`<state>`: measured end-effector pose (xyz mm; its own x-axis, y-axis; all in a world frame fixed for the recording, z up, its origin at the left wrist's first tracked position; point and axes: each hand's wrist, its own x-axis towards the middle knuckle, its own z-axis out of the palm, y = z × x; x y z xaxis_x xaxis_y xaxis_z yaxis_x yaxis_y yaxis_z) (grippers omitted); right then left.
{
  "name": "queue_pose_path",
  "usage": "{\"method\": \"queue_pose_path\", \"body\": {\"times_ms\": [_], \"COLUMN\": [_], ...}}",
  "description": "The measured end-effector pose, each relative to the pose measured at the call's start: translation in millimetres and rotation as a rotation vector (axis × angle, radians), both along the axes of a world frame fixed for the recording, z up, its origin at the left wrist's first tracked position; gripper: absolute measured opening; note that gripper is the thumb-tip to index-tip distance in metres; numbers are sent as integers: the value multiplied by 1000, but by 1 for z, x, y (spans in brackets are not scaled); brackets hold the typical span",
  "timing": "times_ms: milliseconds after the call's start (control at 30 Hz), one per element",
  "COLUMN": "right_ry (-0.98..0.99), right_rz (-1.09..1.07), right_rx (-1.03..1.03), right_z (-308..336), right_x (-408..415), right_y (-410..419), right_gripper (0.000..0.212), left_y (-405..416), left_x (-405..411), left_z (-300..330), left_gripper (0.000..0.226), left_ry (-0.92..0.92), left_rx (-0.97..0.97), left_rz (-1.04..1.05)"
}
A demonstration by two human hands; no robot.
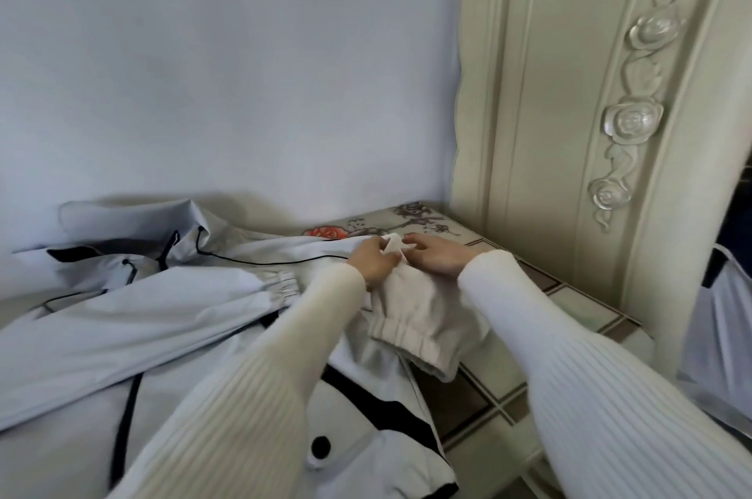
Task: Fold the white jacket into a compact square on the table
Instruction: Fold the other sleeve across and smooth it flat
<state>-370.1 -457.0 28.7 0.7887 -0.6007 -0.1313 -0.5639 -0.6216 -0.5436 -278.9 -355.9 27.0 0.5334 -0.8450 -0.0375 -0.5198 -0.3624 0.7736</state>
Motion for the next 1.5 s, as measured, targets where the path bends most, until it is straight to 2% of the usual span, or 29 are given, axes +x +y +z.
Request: {"method": "queue_pose_path", "body": {"times_ms": [167, 333, 400, 567, 700, 933, 1100, 1200, 1367, 1433, 1500], "right_ry": [-24, -17, -33, -118, -163, -162, -32, 48, 133, 151, 160], "right_rz": [11, 72, 94, 188, 225, 262, 259, 255, 204, 196, 187], "right_rx": [-31, -75, -84, -38, -59, -77, -243, -319, -319, -298, -297], "right_z": [20, 32, 33, 35, 28, -8, -38, -56, -74, -77, -77], "right_x": [16, 51, 66, 98, 125, 185, 206, 213, 220, 224, 227], "right_y": [0, 10, 17, 39, 57, 82, 86, 86, 82, 81, 81], "right_gripper": [72, 57, 52, 47, 49, 52, 54, 55, 55, 54, 55], "left_y": [33, 77, 94, 138, 171, 220, 240, 247, 270, 280, 283], "left_x": [48, 85, 102, 154, 193, 239, 258, 266, 282, 290, 293], "left_z": [42, 88, 101, 121, 124, 102, 57, 23, -21, -29, -35], "left_gripper": [37, 31, 27, 41, 40, 40, 34, 29, 47, 44, 39], "left_ry": [52, 287, 300, 78, -149, -425, -474, -413, -259, -195, -126], "left_rx": [24, -33, -41, -44, 20, 203, 317, 295, 519, 472, 330], "left_rz": [-5, -88, -68, 61, 198, 275, 366, 460, 506, 534, 580]}}
